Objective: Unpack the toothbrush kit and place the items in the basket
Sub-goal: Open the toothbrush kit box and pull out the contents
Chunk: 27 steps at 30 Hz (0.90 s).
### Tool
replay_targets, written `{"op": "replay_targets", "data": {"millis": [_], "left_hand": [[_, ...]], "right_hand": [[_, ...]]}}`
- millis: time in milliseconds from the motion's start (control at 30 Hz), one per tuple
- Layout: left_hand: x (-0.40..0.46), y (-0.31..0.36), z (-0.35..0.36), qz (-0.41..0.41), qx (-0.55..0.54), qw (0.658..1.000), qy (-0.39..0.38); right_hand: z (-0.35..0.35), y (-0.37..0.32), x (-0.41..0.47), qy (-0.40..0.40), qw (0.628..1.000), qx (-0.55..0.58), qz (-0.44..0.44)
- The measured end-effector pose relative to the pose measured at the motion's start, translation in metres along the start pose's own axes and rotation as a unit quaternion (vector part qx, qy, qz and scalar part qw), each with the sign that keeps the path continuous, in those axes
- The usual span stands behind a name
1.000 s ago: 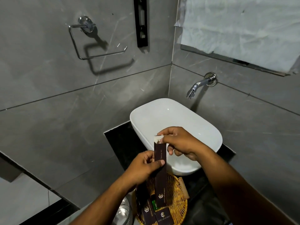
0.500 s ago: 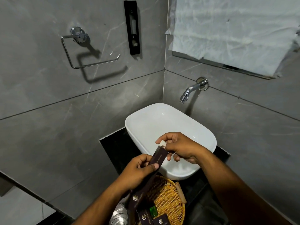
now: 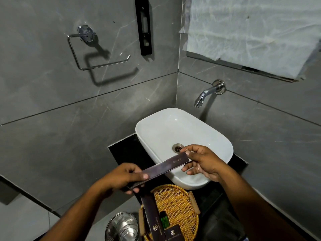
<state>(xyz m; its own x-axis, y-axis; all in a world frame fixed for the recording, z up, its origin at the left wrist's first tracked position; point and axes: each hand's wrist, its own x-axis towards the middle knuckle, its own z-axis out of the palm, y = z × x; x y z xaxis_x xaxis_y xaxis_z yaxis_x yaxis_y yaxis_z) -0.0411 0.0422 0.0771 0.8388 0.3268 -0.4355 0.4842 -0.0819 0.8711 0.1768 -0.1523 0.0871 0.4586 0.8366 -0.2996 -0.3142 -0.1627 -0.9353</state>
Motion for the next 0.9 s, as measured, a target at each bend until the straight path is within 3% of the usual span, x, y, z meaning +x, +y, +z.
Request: {"op": "replay_targets", "data": {"millis": [100, 200, 300, 433, 567, 900], "left_hand": [[0.002, 0.004, -0.015, 0.009, -0.096, 0.988, 0.117], [0.01, 0.02, -0.017, 0.054, -0.215, 0.942, 0.251], [0.013, 0.042, -0.007, 0.107, -0.263, 0.903, 0.324], [0.01, 0.071, 0.018, 0.204, -0.142, 0.912, 0.326], [0.005, 0.09, 0.032, 0.251, -0.037, 0.911, 0.325], [-0.016, 0.086, 0.005, 0.26, -0.056, 0.895, 0.358]], "right_hand": [[0.007, 0.023, -0.003, 0.028, 0.997, 0.075, 0.023], [0.022, 0.049, -0.004, 0.04, 0.986, 0.156, 0.048], [0.043, 0.072, -0.002, 0.045, 0.969, 0.235, 0.063], [0.066, 0.092, 0.001, 0.078, 0.954, 0.275, 0.09], [0.072, 0.095, 0.002, 0.106, 0.941, 0.303, 0.109], [0.064, 0.08, 0.009, 0.252, 0.942, 0.183, 0.125]]}}
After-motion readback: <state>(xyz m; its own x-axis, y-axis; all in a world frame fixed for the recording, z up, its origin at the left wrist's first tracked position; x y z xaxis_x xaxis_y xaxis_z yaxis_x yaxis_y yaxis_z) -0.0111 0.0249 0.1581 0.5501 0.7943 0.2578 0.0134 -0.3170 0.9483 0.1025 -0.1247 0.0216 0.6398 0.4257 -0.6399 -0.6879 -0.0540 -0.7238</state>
